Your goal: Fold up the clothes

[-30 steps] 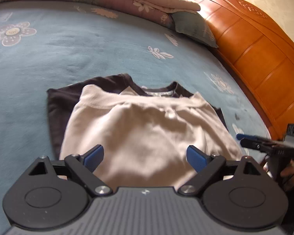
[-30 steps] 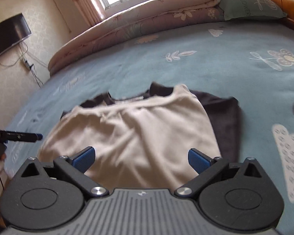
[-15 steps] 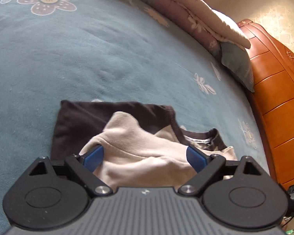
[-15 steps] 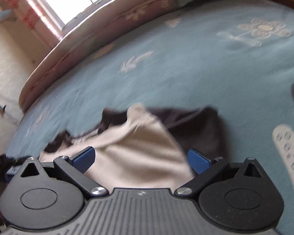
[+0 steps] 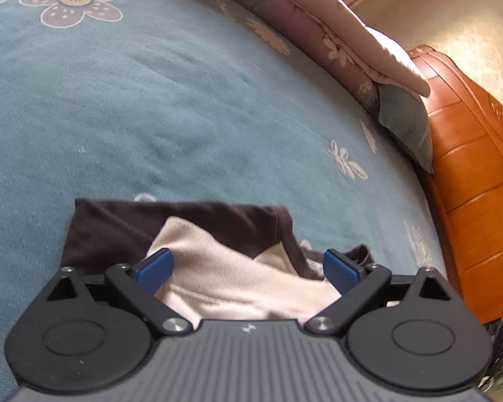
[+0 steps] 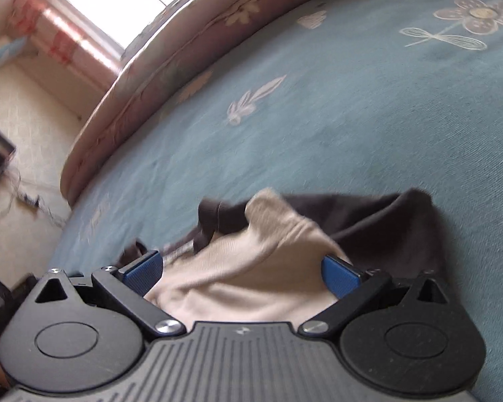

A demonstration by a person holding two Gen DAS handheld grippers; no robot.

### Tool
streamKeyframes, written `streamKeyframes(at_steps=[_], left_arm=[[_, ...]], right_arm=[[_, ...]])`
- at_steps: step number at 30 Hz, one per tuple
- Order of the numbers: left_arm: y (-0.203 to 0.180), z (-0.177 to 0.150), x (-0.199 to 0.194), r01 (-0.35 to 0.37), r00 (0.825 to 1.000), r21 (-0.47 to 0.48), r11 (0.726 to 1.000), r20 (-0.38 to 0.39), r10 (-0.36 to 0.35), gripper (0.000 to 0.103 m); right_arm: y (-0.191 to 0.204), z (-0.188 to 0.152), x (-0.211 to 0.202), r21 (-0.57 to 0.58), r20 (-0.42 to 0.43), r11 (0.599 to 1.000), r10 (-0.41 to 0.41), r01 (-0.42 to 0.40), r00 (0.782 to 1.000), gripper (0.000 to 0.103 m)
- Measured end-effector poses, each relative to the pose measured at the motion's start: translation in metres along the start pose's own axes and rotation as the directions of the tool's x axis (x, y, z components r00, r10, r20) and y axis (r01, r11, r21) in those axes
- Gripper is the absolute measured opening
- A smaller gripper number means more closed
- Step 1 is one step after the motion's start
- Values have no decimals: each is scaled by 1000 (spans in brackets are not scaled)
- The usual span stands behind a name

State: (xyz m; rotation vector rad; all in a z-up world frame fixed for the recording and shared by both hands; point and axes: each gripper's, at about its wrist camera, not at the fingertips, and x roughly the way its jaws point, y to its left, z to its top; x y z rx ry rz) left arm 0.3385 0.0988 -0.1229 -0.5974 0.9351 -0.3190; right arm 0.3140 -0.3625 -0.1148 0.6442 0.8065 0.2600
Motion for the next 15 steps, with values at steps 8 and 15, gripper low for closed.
streamKeyframes(at_steps=[8,15], left_arm=[[1,-1,24,89,993,-64,994,-66,-93,96],[-10,26,45,239,957,-151,959,-132,-259,98]], right_arm=[[19,10,22,-46,-88,993,106,-110,990,103],[32,36,41,-46,-145,980,186,-194,972,103]])
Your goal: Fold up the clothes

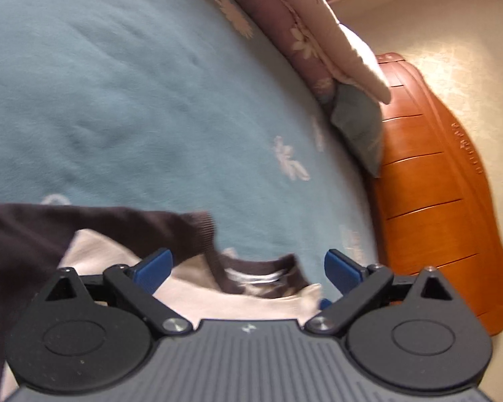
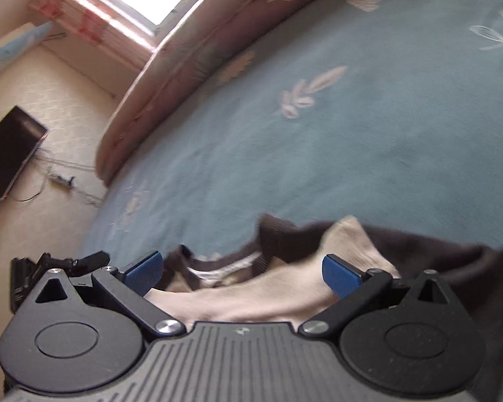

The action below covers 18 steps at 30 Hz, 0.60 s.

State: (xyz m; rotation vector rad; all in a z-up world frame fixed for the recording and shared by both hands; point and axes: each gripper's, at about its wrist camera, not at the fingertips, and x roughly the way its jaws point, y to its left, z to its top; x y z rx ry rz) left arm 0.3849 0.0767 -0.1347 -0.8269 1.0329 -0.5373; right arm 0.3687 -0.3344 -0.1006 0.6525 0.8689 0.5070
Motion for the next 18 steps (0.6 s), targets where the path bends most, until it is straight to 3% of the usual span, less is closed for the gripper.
streamKeyframes(at_steps=[2,5,8,13,16,18], left_arm=[[2,7,17,1,1000,-5,1000,-31,-1,98],[12,17,39,-92,996,-6,996,-10,92,97],[15,24,40,-70,997,-23,997,-12,70,97],[7,24,19,-18,1000,-8,1000,14,18,98],[12,23,28,-26,1000,-19,999,-14,26,98],[13,23,35,-50,998,-15,999,-27,49,97]], right_arm=[[4,8,18,-34,-38,999,19,-21,999,103],[-1,15,50,-62,-77,998,-15,10,997,103],[-6,23,64,-66,-79,998,-26,21,997,103],[8,32,34,-58,-9,998,10,-11,1000,103],[10,27,41,-35,-76,999,13,-16,997,103],[7,20,59,-65,-104,998,-33,26,994,103]])
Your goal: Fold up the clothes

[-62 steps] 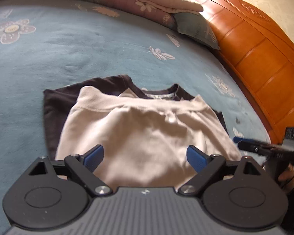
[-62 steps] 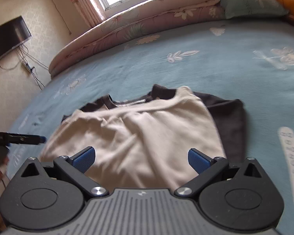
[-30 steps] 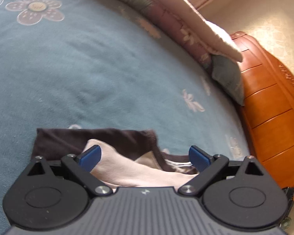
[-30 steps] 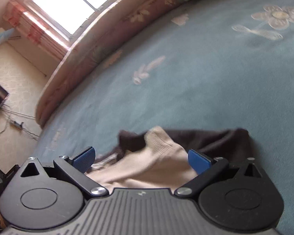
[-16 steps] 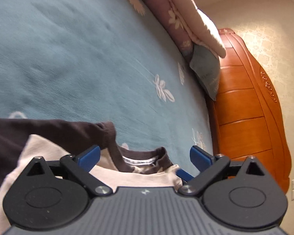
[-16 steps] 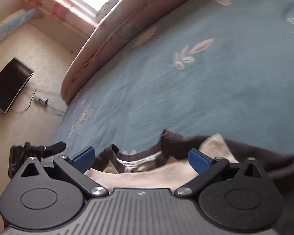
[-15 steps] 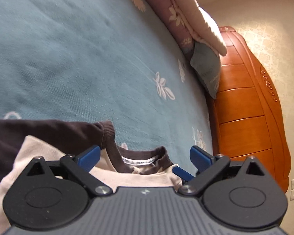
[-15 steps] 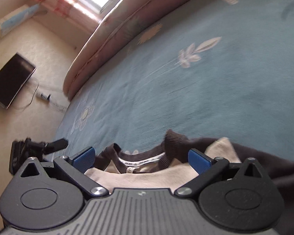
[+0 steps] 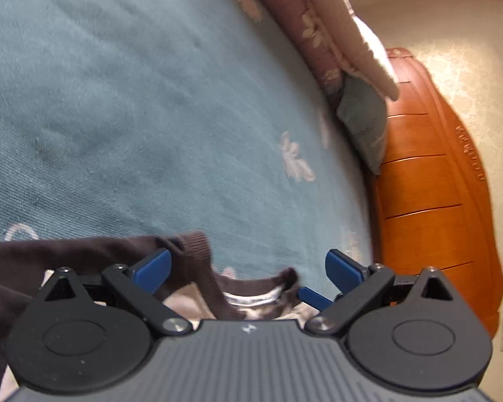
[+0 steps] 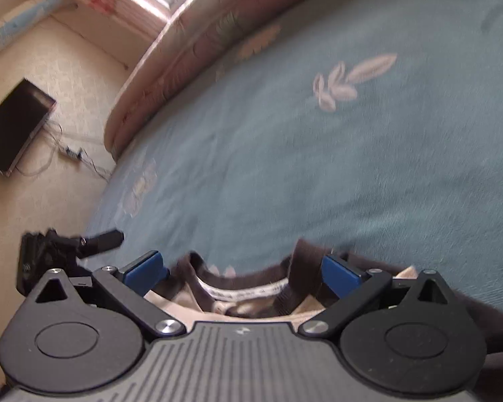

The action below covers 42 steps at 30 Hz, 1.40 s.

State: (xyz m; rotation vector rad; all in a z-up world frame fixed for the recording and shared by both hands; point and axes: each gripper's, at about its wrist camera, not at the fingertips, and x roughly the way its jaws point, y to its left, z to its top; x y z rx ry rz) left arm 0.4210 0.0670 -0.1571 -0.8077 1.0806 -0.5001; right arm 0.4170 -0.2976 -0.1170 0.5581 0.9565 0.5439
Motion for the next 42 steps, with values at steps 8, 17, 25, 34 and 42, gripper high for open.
streamKeyframes(at_steps=[8,17,25,34,42], left_arm=[[-31,-10,-56,-64,998,92,994,32,61,98],[-27,-113,-137,-147,989,134,980,14,147,99],[6,-199,-137,-272,957,185,944,-47,285,101],[-21,-190,-152,-283,958,279,918,43,282,100],[-32,-160,-106,-308,947,374,875,32,319,100]], right_arm=[[22,-7,-36,-62,44,995,-72,74,996,103],[33,-98,-119,-18,28,999,-46,47,999,103],[20,-183,-131,72,-46,991,-107,110,993,103],[33,-212,-140,22,-50,983,-180,181,982,103],[66,-188,-133,-58,0,993,-99,98,995,103]])
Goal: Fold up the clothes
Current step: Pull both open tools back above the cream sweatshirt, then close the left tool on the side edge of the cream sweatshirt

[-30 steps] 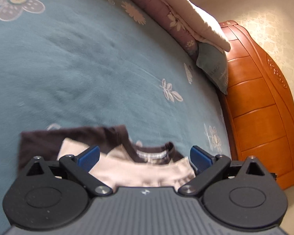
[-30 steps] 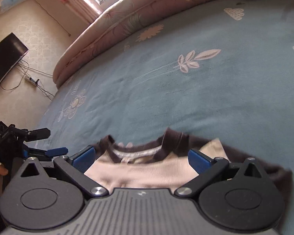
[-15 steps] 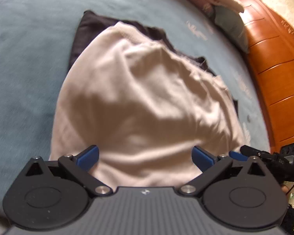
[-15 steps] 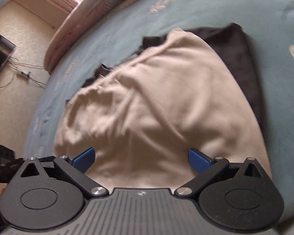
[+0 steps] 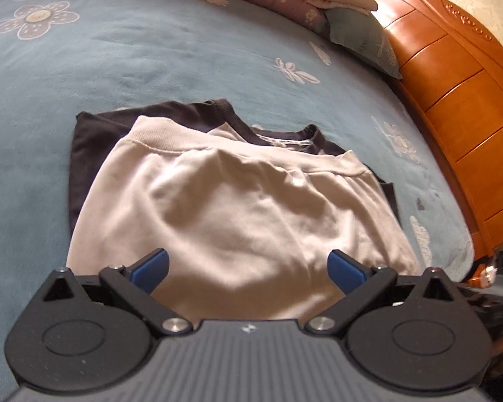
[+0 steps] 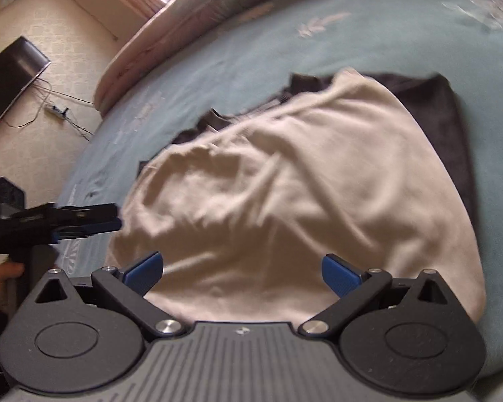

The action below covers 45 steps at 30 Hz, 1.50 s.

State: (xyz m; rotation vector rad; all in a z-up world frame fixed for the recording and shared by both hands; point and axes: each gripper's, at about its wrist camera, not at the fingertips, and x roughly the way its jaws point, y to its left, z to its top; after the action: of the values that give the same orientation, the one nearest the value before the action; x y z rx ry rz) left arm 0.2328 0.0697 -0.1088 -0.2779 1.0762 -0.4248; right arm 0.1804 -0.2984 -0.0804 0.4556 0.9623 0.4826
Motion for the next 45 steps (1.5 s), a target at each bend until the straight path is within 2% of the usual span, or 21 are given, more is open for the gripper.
streamKeyframes(at_steps=[3,5,8,11,13,16,19,20,21,24,28,32,34,37,40,42,45], left_arm=[[15,-2,19,3,1000,-43,999,-11,-4,102],[20,-2,18,24,1000,-60,998,-7,-24,102],[28,0,1,69,997,-88,994,22,-67,102],[42,6,-28,84,993,-106,991,92,-74,102],[64,10,-43,98,988,-151,984,134,-78,102],[105,12,-43,171,982,-271,947,126,-142,102],[134,4,-21,233,972,-375,897,72,-222,101],[143,1,-13,250,967,-408,878,54,-250,101],[148,-2,-8,290,956,-426,857,76,-285,101],[150,7,7,350,933,-433,831,75,-353,101],[144,38,33,394,914,-390,832,70,-400,102],[141,50,40,407,907,-360,839,54,-417,102],[141,40,37,414,902,-368,833,39,-431,102],[141,9,24,442,883,-368,818,19,-469,102],[136,3,21,448,882,-331,831,11,-472,102],[135,17,29,451,880,-335,827,11,-475,102],[130,49,43,452,886,-295,842,34,-463,102]], right_arm=[[4,9,11,-6,-4,1000,-10,10,1000,103],[2,8,17,3,-20,1000,-12,12,1000,103],[-3,4,22,15,-36,1000,-19,20,999,103],[-7,2,22,25,-36,1000,-17,18,999,103],[-10,2,21,32,-33,999,-17,18,999,103],[-14,4,23,47,-33,999,-24,26,999,103],[-16,5,28,53,-43,998,-29,31,999,103],[-16,5,30,48,-46,998,-34,36,998,103],[-16,4,31,42,-50,998,-40,42,998,103],[-14,5,33,27,-58,998,-49,51,997,103],[-13,10,36,34,-64,997,-65,67,996,103],[-10,8,38,21,-56,996,-87,88,995,103],[-9,5,37,9,-48,996,-91,92,995,103],[-9,2,36,-7,-50,996,-89,89,995,103],[-12,4,36,-2,-54,997,-80,80,995,103],[-12,5,36,4,-53,997,-81,81,995,103],[-10,5,36,7,-49,996,-91,91,995,103]])
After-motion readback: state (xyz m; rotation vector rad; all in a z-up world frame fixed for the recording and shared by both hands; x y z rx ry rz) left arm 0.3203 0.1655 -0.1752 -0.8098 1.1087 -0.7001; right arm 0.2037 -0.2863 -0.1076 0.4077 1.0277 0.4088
